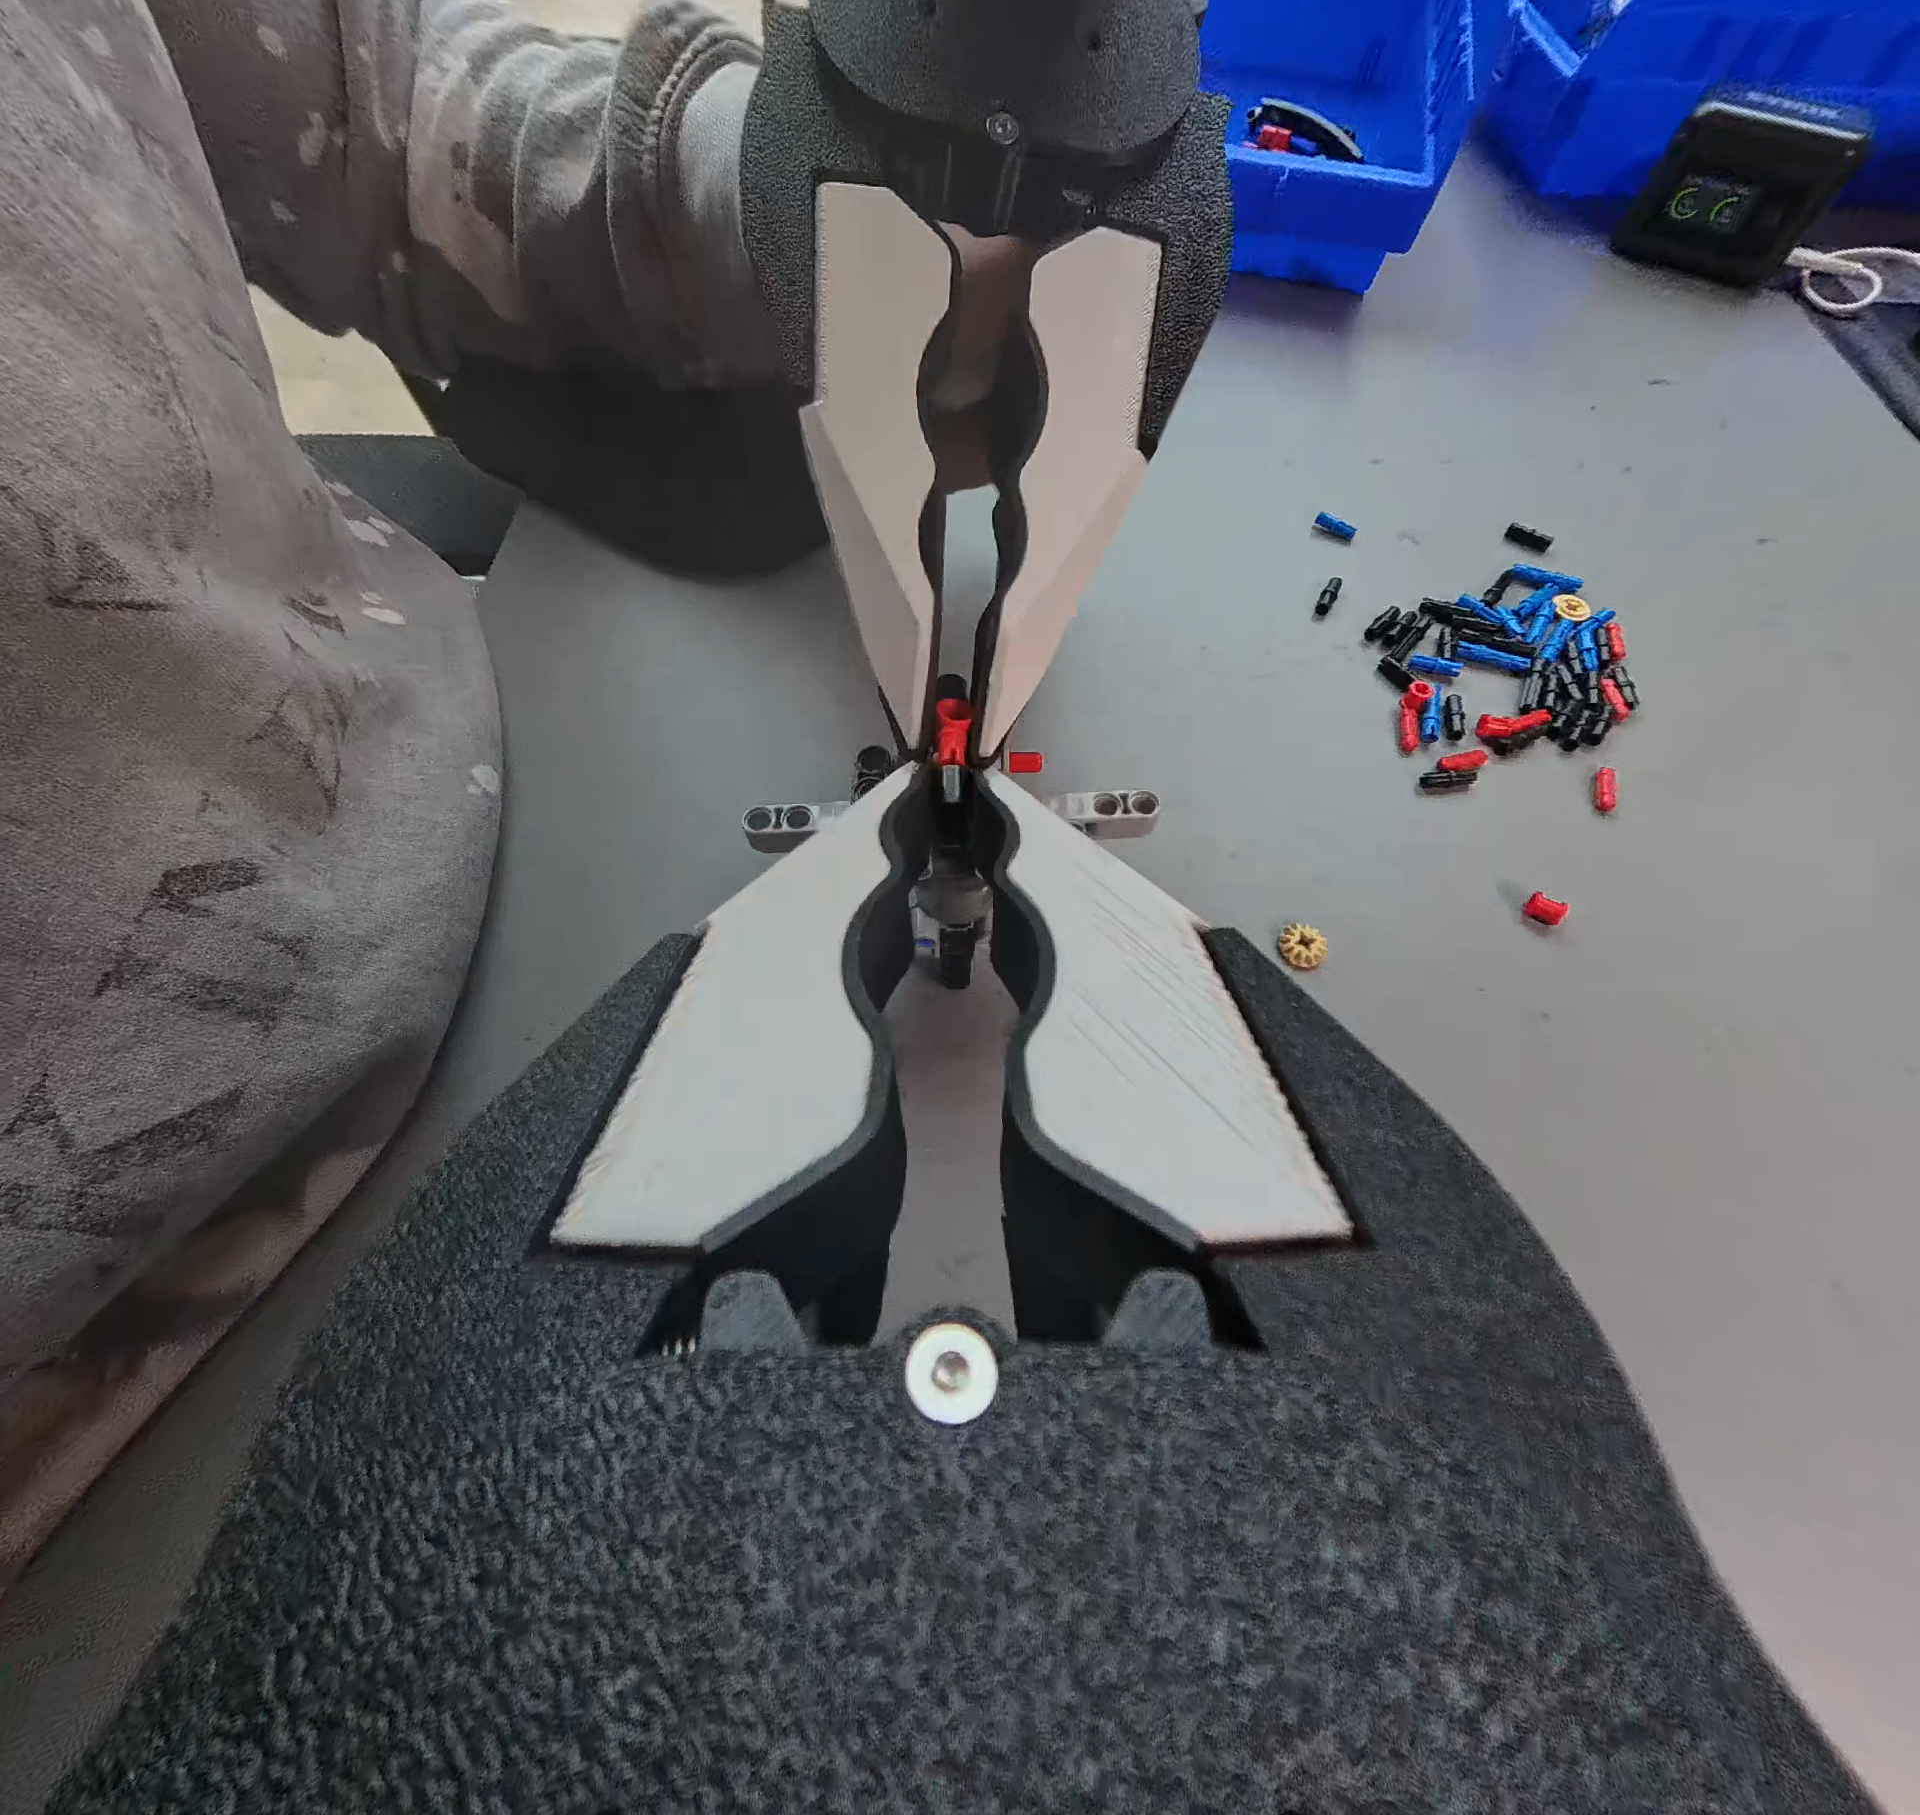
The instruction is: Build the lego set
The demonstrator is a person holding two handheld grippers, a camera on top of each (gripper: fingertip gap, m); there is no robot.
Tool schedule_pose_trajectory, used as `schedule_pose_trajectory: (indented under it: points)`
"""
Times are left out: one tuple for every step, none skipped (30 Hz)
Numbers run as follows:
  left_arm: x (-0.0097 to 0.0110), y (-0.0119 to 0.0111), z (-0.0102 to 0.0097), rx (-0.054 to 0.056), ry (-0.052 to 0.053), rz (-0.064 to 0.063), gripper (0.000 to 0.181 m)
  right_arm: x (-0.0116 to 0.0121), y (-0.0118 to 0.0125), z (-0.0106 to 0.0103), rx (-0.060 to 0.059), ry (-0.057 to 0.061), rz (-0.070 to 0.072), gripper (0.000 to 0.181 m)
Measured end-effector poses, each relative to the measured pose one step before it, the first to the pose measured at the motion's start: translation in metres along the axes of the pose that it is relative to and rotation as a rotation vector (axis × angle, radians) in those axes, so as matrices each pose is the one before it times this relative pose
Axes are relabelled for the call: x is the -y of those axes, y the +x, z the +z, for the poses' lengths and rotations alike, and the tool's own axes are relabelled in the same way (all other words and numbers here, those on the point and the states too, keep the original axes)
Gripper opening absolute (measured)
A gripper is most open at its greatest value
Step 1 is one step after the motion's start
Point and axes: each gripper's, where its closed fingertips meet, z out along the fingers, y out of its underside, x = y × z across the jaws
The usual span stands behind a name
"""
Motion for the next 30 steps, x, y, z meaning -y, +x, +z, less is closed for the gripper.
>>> schedule_pose_trajectory:
  points:
    - [0.00248, 0.00114, -0.00087, -0.0180, 0.0473, -0.0228, 0.005, 0.00093, -0.00073, -0.00039, 0.0013, -0.0001, -0.0053, 0.006]
    - [0.00271, 0.00206, -0.00129, -0.0291, 0.0513, -0.0332, 0.005, 0.00168, -0.00185, -0.00032, 0.0122, 0.0122, 0.0050, 0.006]
    - [0.00228, 0.00225, -0.00085, -0.0293, 0.0442, -0.0338, 0.004, 0.00152, -0.00172, -0.00027, 0.0157, 0.0156, 0.0110, 0.006]
    - [0.00195, 0.00106, -0.00040, -0.0198, 0.0333, -0.0239, 0.004, 0.00080, -0.00093, -0.00019, 0.0148, 0.0203, 0.0179, 0.006]
    - [0.00347, 0.00020, -0.00055, -0.0139, 0.0343, -0.0213, 0.004, 0.00192, 0.00076, -0.00134, 0.0076, 0.0338, 0.0239, 0.006]
    - [0.00399, 0.00098, -0.00033, -0.0199, 0.0334, -0.0264, 0.004, 0.00204, -0.00055, -0.00137, 0.0141, 0.0344, 0.0285, 0.006]
    - [0.00290, 0.00067, 0.00020, -0.0162, 0.0261, -0.0244, 0.004, 0.00204, -0.00070, -0.00092, 0.0077, 0.0268, 0.0175, 0.006]
    - [0.00198, 0.00002, 0.00032, -0.0081, 0.0207, -0.0190, 0.004, 0.00010, 0.00018, -0.00040, -0.0034, 0.0103, 0.0045, 0.006]
    - [0.00181, 0.00086, 0.00005, -0.0081, 0.0159, -0.0087, 0.004, 0.00112, -0.00073, -0.00071, 0.0023, 0.0110, 0.0008, 0.006]
    - [0.00290, 0.00094, -0.00020, -0.0032, 0.0160, -0.0012, 0.004, 0.00194, -0.00061, -0.00107, 0.0055, 0.0176, 0.0090, 0.007]
    - [0.00232, 0.00080, 0.00029, -0.0041, 0.0104, -0.0010, 0.004, 0.00209, -0.00024, -0.00137, 0.0088, 0.0165, 0.0100, 0.007]
    - [0.00248, 0.00066, 0.00025, -0.0037, 0.0131, -0.0033, 0.004, 0.00188, -0.00082, -0.00094, 0.0103, 0.0161, 0.0109, 0.007]
    - [0.00224, 0.00029, 0.00000, 0.0011, 0.0124, 0.0002, 0.004, 0.00188, 0.00062, -0.00123, 0.0026, 0.0153, 0.0086, 0.006]
    - [0.00253, 0.00062, -0.00009, 0.0011, 0.0130, 0.0030, 0.003, 0.00153, -0.00037, -0.00046, 0.0043, 0.0146, 0.0104, 0.007]
    - [0.00199, 0.00113, 0.00020, -0.0069, 0.0155, -0.0081, 0.003, 0.00093, -0.00088, 0.00009, 0.0085, 0.0102, 0.0086, 0.007]
    - [0.00148, -0.00135, -0.00043, -0.0020, 0.0172, -0.0219, 0.003, 0.00020, 0.00155, 0.00108, -0.0120, 0.0005, 0.0020, 0.007]
    - [0.00021, -0.00350, -0.00033, 0.0086, 0.0101, -0.0185, 0.003, -0.00239, 0.00277, 0.00278, -0.0267, -0.0246, -0.0158, 0.006]
    - [0.00340, -0.00122, 0.00047, 0.0037, 0.0248, -0.0139, 0.000, -0.00381, 0.00103, 0.00393, -0.0180, -0.0236, -0.0198, 0.004]
    - [0.01598, 0.00525, 0.00195, -0.0318, 0.0819, -0.0319, 0.000, -0.02487, -0.01418, 0.01462, 0.0663, -0.1545, -0.0373, 0.005]
    - [0.00280, 0.00222, 0.00684, -0.0015, -0.0123, 0.0186, 0.000, -0.01546, -0.01441, 0.02329, 0.0230, -0.0902, -0.0824, 0.007]
    - [-0.00665, 0.00144, 0.00699, 0.0205, -0.0706, 0.0785, 0.000, 0.00843, -0.00593, 0.01125, -0.0322, 0.0265, -0.0812, 0.006]
    - [-0.00304, 0.00414, 0.00211, 0.0074, -0.0425, 0.0598, 0.000, 0.01544, 0.01397, -0.00950, -0.0753, 0.0608, 0.0112, 0.006]
    - [0.00371, -0.00150, -0.00541, 0.0266, 0.0121, 0.0288, 0.000, 0.01539, 0.01398, -0.01820, -0.0140, 0.0727, 0.0402, 0.006]
    - [0.00508, -0.00465, -0.00970, 0.0209, 0.0277, 0.0080, 0.000, 0.00323, 0.01391, -0.01088, -0.0407, 0.0035, 0.0270, 0.006]
    - [0.00442, -0.00724, -0.00807, 0.0329, 0.0256, -0.0213, 0.000, -0.00175, 0.00949, -0.00458, -0.0447, -0.0083, -0.0288, 0.006]
    - [0.00231, -0.00541, -0.00542, 0.0296, 0.0117, -0.0027, 0.000, -0.00256, 0.00082, -0.00068, 0.0035, -0.0082, 0.0060, 0.006]
    - [-0.00027, -0.00527, -0.00385, 0.0356, -0.0055, 0.0239, 0.000, 0.00085, -0.00136, -0.00008, 0.0096, 0.0163, 0.0146, 0.006]
    - [-0.00287, -0.00503, -0.00307, 0.0337, -0.0233, 0.0303, 0.002, 0.00045, -0.00120, -0.00024, 0.0093, 0.0130, 0.0159, 0.006]
    - [-0.00284, -0.00194, -0.00214, 0.0089, -0.0236, 0.0137, 0.013, -0.00206, 0.00135, -0.00052, -0.0011, -0.0060, 0.0113, 0.006]
    - [-0.00338, 0.00179, -0.00157, -0.0223, -0.0270, -0.0042, 0.023, -0.00242, 0.00475, -0.00130, -0.0196, -0.0097, 0.0057, 0.006]
